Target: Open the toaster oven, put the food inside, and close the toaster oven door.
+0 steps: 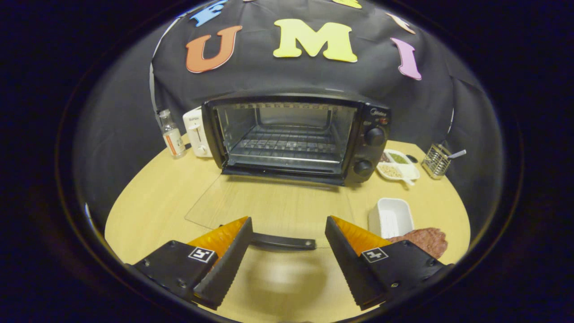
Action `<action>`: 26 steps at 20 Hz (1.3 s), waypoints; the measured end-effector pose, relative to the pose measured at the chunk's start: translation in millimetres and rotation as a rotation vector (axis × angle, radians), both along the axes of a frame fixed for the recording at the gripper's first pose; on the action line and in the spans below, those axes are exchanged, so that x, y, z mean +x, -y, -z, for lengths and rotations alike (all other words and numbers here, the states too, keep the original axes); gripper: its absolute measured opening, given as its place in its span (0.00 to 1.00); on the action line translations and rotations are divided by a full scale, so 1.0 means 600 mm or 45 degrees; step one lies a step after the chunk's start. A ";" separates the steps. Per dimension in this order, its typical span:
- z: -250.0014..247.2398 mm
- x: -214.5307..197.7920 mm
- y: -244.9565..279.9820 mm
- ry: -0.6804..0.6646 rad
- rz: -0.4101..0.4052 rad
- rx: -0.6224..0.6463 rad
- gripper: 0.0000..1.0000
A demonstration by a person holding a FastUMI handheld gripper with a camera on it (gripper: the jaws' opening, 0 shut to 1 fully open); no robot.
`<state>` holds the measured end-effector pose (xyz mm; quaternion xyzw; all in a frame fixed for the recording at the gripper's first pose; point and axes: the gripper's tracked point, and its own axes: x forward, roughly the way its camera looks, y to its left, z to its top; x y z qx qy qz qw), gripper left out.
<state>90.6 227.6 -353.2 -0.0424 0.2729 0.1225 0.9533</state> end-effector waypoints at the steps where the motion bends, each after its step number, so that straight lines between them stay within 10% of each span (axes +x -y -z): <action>1: -0.014 0.003 0.027 0.022 0.003 -0.008 1.00; 11: -0.046 0.024 0.315 0.027 0.119 -0.013 1.00; 16: 0.024 -0.006 0.338 -0.275 0.046 0.328 0.95; 26: 0.065 -0.021 0.324 -0.644 0.043 0.861 0.27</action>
